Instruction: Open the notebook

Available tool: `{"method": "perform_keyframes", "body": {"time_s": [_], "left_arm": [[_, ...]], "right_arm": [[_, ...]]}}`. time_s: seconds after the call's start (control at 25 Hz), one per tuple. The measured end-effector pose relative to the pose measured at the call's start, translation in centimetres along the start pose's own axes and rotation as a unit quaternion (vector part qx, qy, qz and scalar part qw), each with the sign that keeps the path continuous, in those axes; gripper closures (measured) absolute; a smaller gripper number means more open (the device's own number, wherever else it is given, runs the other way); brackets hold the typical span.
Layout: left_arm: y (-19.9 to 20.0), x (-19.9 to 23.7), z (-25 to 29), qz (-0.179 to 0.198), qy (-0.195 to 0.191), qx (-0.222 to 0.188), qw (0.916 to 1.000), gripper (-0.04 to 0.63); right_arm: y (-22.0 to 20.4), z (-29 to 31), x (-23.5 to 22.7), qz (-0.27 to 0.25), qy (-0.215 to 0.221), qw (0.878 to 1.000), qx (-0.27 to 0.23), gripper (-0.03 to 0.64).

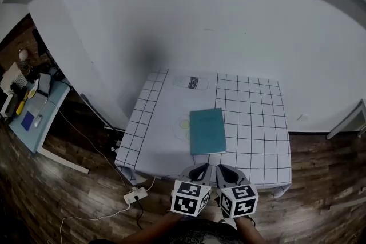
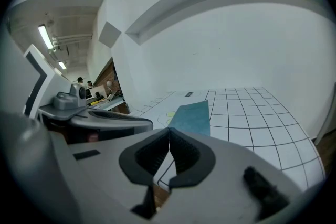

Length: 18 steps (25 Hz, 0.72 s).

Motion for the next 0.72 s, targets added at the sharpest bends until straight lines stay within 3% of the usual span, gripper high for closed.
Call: {"method": "perform_keyframes", "body": {"time_s": [0.4, 0.72], "left_arm": [[1.1, 4.7, -0.3, 0.02, -0.051, 0.0, 0.9985, 0.588], [1.1, 5.5, 0.3, 0.03, -0.079, 0.009, 0.9964, 0.588]], "right_arm": [[0.9, 2.6, 0.7, 0.044, -0.072, 0.996, -0.02, 0.603], [0.3, 3.1, 0.1, 0.052, -0.112, 0.992, -0.018, 0.603]]}}
Point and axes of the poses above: the fingertips, and each gripper's own axes: z forward along the fingers, x to its left, y out of its top, the point moved 8 cm from there along -z, backward along the fingers, and after that the axes turned 3 degrees about -x, right-handed, at the moved point
